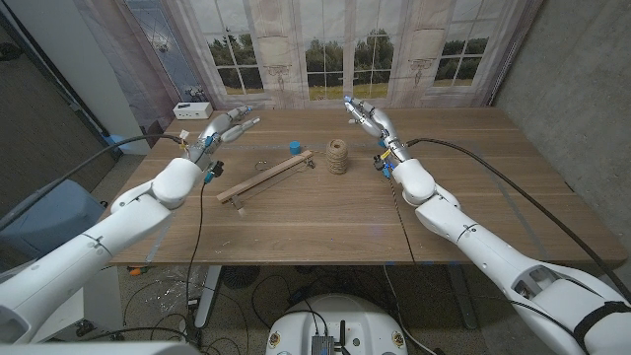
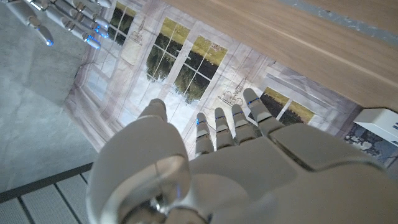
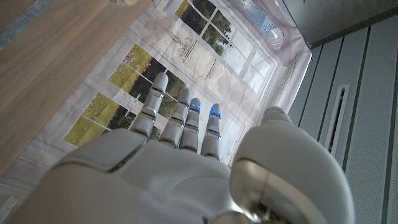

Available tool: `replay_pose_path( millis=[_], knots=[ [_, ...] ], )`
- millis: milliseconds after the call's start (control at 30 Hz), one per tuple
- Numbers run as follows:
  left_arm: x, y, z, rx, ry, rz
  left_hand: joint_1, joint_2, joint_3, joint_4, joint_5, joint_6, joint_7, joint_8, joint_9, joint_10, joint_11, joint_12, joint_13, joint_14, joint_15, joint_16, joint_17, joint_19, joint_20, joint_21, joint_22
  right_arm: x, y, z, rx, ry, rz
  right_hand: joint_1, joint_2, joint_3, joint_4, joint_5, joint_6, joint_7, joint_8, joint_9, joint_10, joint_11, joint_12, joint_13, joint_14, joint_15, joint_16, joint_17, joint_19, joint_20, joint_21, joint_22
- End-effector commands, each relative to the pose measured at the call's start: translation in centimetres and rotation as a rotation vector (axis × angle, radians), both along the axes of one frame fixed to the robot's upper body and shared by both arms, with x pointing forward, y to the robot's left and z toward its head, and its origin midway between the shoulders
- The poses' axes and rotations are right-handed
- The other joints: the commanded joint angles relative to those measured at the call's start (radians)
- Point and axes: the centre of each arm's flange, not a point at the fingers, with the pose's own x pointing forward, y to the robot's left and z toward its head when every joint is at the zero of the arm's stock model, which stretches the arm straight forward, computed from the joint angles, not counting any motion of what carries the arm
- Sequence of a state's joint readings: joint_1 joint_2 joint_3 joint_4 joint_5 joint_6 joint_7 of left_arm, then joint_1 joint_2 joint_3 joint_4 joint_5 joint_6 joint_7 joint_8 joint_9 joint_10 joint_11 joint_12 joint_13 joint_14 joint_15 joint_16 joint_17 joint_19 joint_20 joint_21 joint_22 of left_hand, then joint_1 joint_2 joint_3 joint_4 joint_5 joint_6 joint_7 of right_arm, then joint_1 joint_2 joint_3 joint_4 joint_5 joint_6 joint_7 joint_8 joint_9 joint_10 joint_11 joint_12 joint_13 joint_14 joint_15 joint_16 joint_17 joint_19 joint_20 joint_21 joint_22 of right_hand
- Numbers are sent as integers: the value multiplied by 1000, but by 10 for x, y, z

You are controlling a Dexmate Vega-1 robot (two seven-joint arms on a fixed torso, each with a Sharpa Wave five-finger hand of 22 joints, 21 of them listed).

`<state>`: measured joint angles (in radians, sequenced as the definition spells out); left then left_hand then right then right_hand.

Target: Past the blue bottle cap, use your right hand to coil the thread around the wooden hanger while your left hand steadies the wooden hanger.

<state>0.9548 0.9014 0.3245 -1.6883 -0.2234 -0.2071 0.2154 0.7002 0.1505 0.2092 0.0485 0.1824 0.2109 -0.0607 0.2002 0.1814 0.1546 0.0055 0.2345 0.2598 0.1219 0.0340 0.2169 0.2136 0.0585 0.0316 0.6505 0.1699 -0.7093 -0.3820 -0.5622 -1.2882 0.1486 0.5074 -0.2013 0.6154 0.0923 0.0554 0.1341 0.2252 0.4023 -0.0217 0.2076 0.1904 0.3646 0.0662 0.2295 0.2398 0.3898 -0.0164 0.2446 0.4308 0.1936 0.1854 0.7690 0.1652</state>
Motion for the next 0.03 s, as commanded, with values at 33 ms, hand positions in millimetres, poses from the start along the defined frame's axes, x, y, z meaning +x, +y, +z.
replay_pose_path(
  millis=[33],
  knots=[
    [9,10,-4,-101,-14,-118,-9,7,6,8,6,6,8,0,-1,6,3,0,-2,12,11,7,-2,15,3,-3,5,-12,-2,-14,197,-68,39,-5,6,2,-4,-2,11,4,6,3,17,3,2,-2,34,-7,13,-10,36,-5,0,3]
  ],
)
